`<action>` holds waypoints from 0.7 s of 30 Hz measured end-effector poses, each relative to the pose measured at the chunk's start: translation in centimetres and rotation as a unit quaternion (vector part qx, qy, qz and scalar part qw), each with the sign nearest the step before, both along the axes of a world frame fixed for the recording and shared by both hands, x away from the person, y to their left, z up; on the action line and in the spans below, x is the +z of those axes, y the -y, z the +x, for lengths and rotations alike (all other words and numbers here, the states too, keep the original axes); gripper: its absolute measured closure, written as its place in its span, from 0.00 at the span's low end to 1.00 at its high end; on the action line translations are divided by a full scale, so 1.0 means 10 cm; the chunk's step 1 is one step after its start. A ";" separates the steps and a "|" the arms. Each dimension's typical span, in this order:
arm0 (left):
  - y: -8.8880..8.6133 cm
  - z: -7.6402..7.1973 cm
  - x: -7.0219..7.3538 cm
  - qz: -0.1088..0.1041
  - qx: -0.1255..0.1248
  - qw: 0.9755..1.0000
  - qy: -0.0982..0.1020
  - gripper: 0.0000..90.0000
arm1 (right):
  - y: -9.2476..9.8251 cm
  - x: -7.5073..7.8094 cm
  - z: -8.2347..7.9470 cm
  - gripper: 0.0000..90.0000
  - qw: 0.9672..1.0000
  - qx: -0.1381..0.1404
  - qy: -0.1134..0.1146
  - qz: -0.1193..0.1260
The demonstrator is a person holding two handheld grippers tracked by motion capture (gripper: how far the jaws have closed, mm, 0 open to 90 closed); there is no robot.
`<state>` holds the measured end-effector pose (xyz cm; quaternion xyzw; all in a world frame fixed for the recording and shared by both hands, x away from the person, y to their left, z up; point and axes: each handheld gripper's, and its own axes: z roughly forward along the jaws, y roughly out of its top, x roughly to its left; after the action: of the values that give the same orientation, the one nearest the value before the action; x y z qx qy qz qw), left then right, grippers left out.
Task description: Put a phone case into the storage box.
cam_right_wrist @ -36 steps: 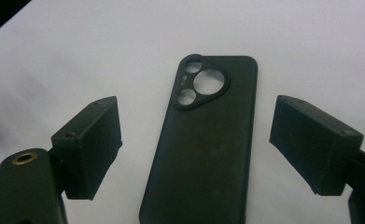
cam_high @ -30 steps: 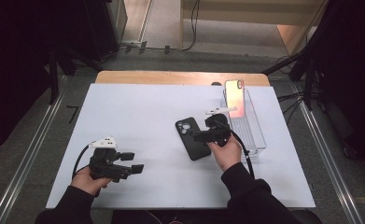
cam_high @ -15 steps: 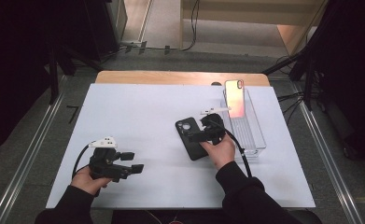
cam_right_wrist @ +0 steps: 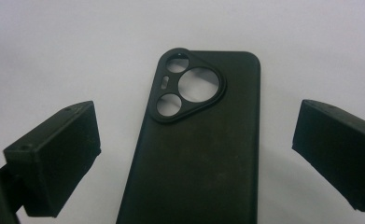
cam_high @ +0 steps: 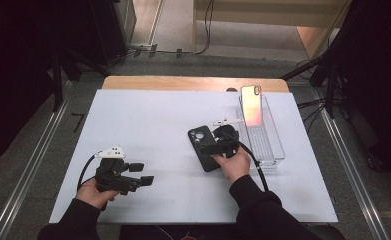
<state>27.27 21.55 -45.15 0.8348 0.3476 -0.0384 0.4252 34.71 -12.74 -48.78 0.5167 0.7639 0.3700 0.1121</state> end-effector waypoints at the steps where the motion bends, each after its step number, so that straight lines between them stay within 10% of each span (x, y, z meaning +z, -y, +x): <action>1: 0.00 0.00 0.00 0.000 0.000 1.000 0.000 0.32 | 0.00 -0.02 0.00 0.00 1.000 0.001 -0.002 0.001; 21: 0.00 0.00 0.00 0.001 -0.001 1.000 -0.001 0.32 | -0.10 -0.27 -0.05 0.05 0.999 -0.006 -0.006 -0.046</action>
<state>27.29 21.53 -45.16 0.8355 0.3471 -0.0392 0.4242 34.21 -11.74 -51.45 0.5179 0.7776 0.3305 0.1336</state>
